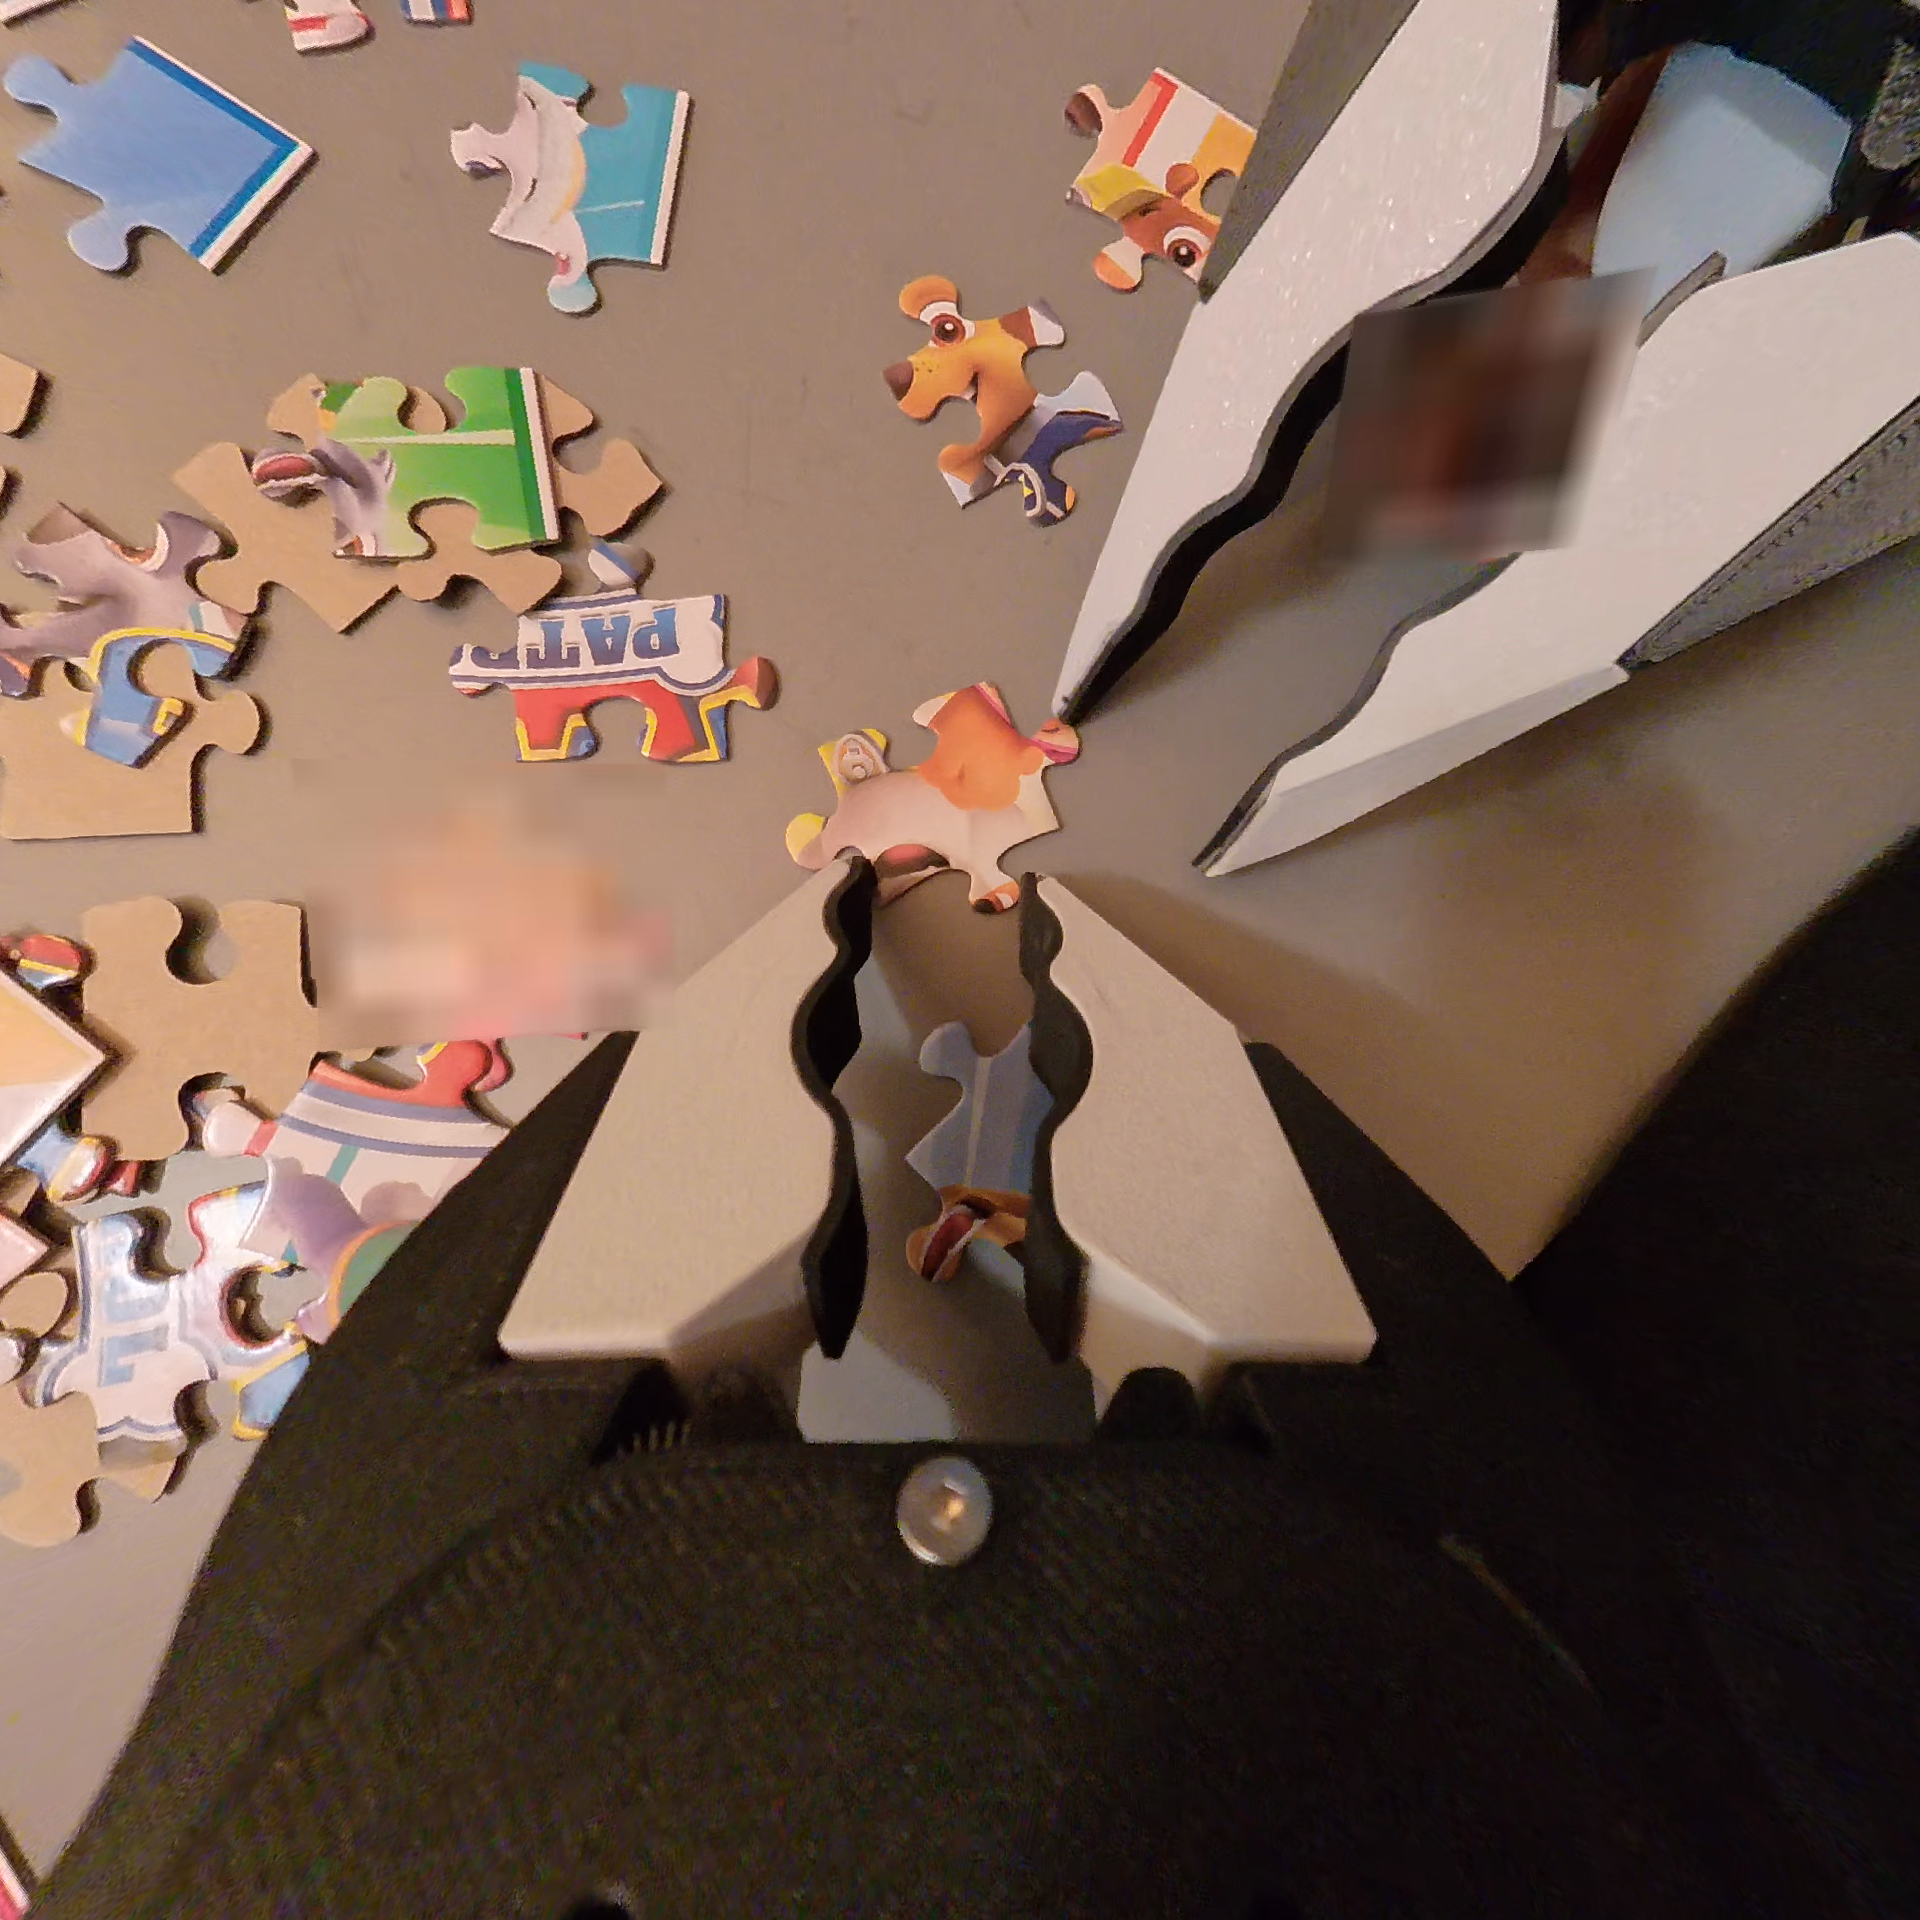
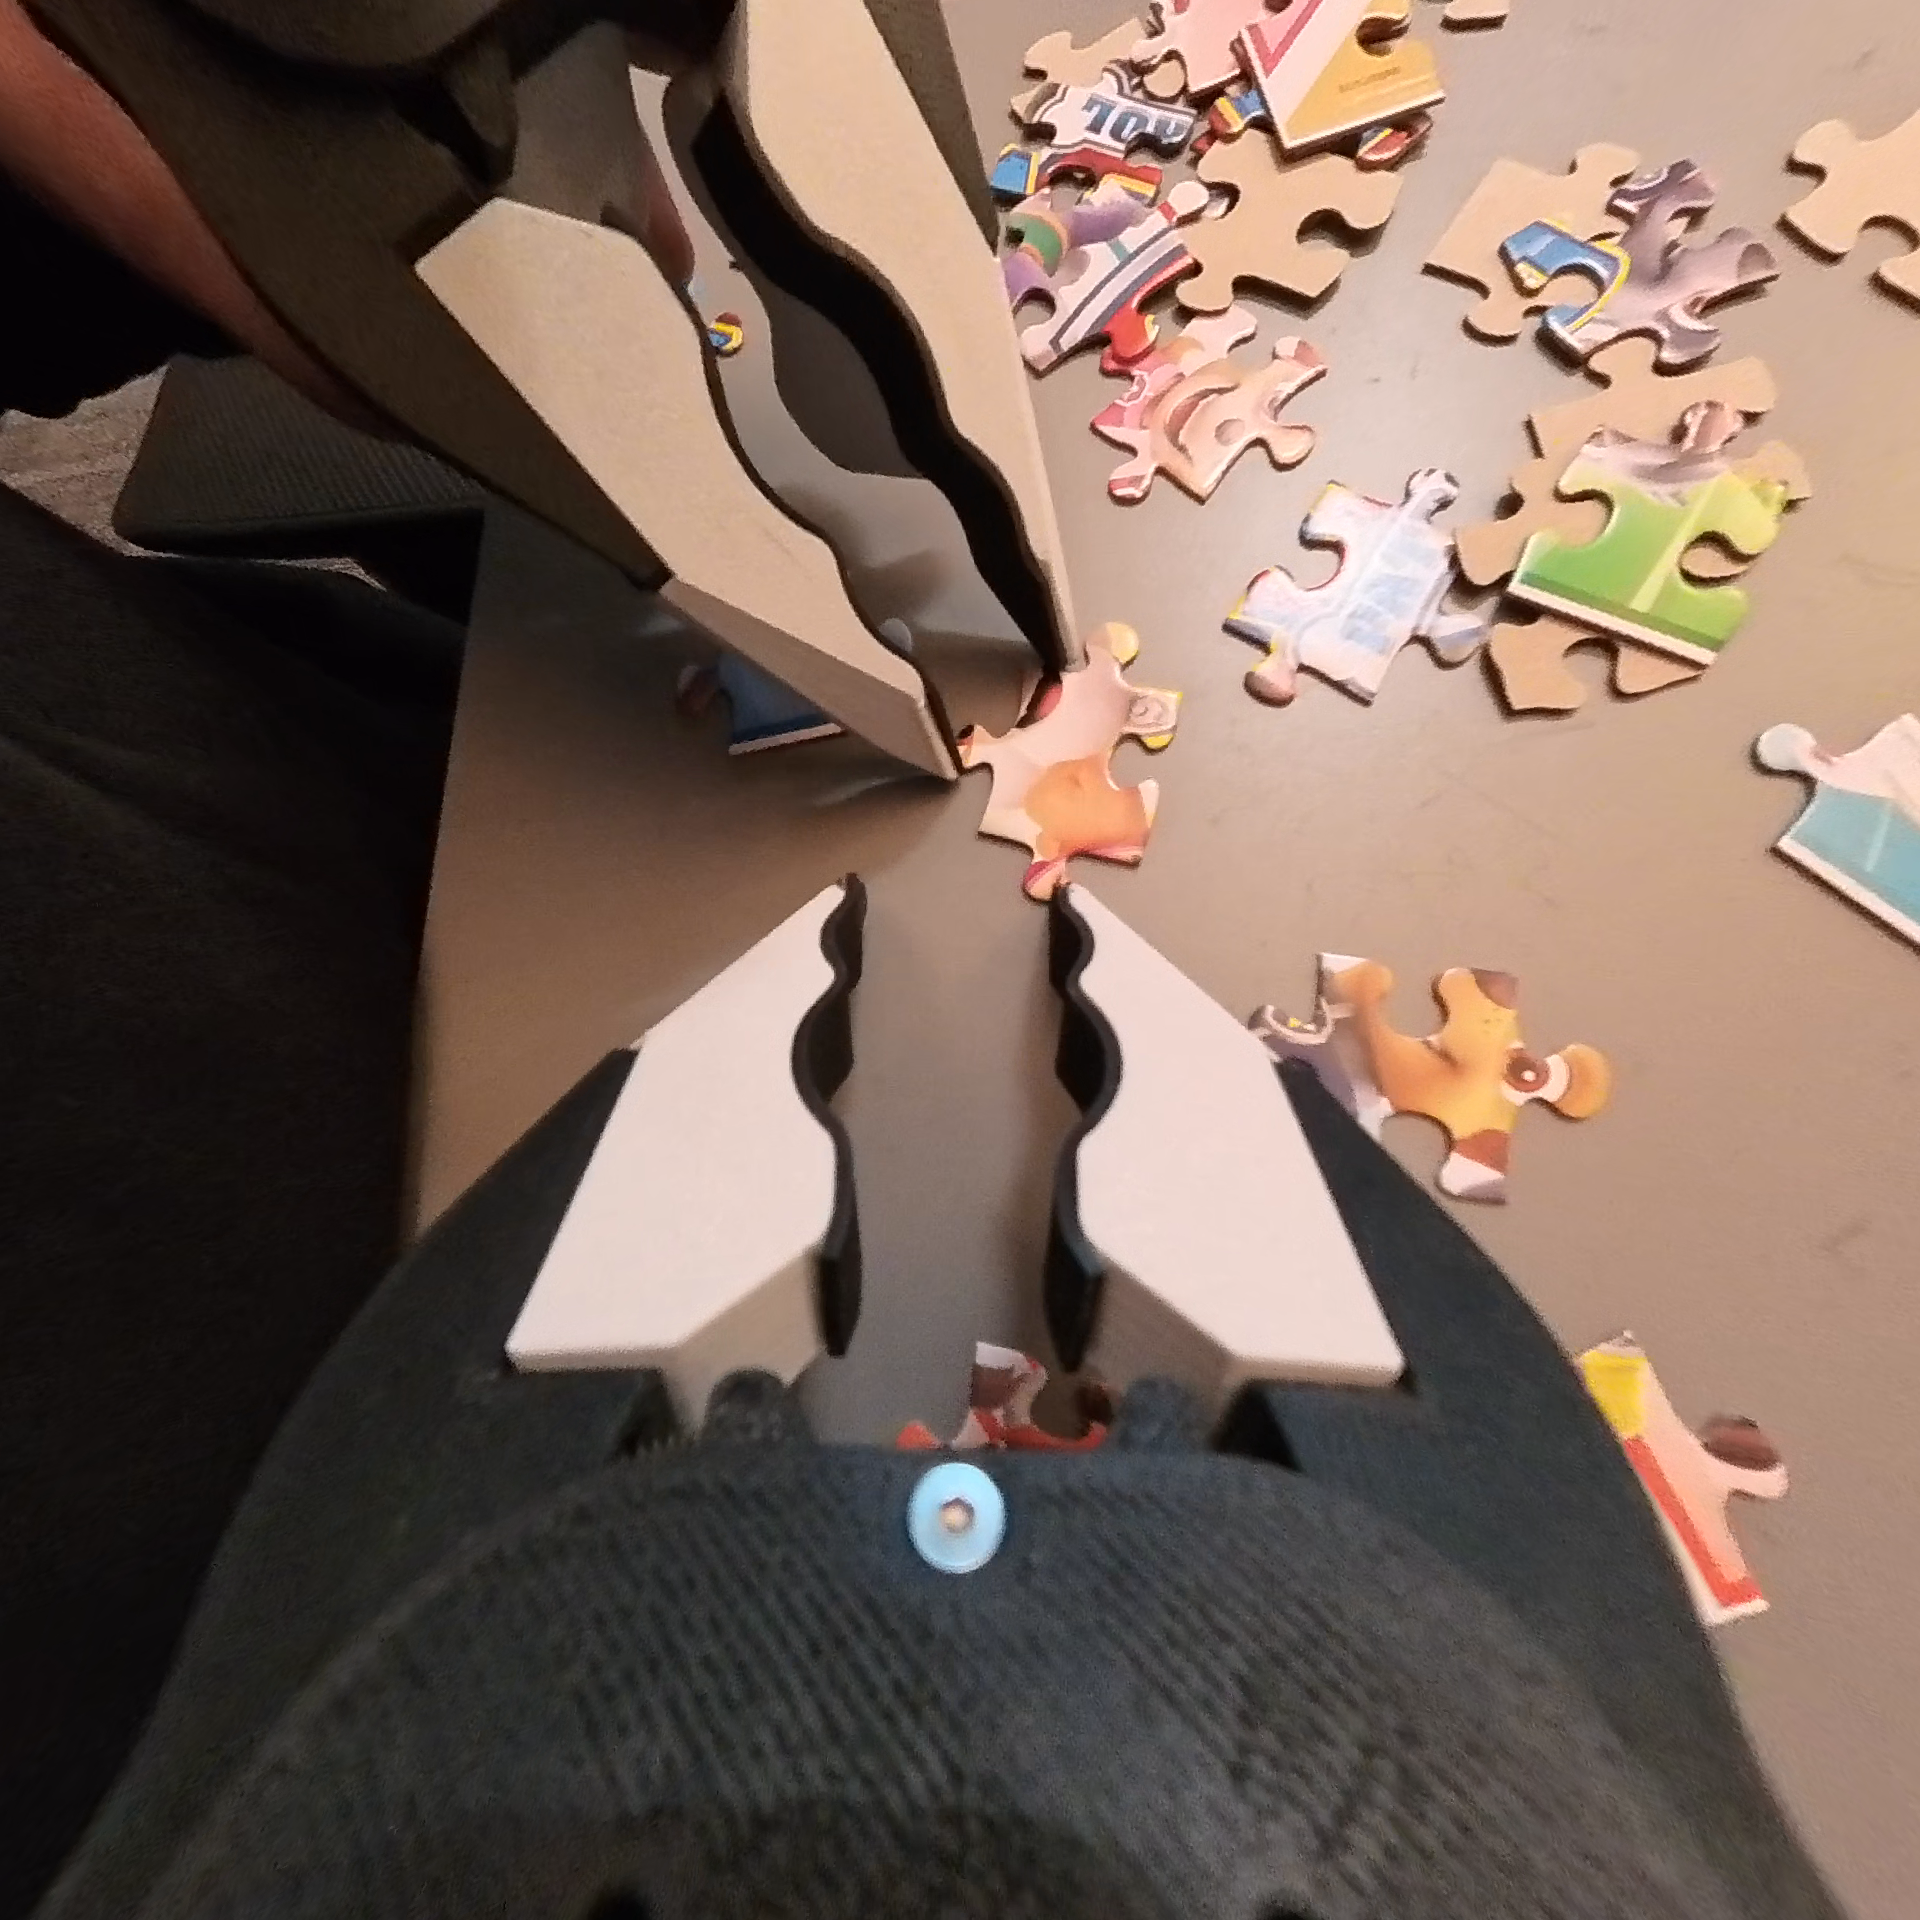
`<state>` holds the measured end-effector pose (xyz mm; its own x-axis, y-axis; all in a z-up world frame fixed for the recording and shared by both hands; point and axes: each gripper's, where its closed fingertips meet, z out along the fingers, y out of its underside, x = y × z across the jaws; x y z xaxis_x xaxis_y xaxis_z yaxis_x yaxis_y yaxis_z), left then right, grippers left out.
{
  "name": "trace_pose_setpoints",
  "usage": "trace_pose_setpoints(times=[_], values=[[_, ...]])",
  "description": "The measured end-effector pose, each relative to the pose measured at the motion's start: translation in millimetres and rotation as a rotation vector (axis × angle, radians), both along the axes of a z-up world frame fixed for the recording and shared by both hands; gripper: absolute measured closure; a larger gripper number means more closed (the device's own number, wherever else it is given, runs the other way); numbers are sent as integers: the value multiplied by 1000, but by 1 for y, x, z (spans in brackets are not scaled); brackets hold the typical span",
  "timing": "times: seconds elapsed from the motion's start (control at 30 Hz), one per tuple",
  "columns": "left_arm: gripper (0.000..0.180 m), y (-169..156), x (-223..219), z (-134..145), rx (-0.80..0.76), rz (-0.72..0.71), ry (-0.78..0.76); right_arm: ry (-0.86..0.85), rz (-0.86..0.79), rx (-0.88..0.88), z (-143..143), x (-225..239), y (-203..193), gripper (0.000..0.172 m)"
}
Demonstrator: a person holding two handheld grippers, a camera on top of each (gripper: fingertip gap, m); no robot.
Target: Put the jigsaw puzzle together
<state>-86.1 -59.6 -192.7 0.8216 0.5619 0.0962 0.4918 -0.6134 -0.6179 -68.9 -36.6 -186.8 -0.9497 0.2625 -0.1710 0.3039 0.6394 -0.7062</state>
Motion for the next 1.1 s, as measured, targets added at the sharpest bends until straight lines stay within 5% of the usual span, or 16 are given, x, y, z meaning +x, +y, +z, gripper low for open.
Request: trace_pose_setpoints(times=[0.67,0.97,1.1], values=[[154,-15,-4,18,114,20,-74,33,-44,-23,8,-7,9,139],[151,-64,-41,23,33,159,6,40,-51,-33,10,-9,10,139],[134,-91,-67,12,-63,291,62,45,-52,-31,11,-9,10,139]])
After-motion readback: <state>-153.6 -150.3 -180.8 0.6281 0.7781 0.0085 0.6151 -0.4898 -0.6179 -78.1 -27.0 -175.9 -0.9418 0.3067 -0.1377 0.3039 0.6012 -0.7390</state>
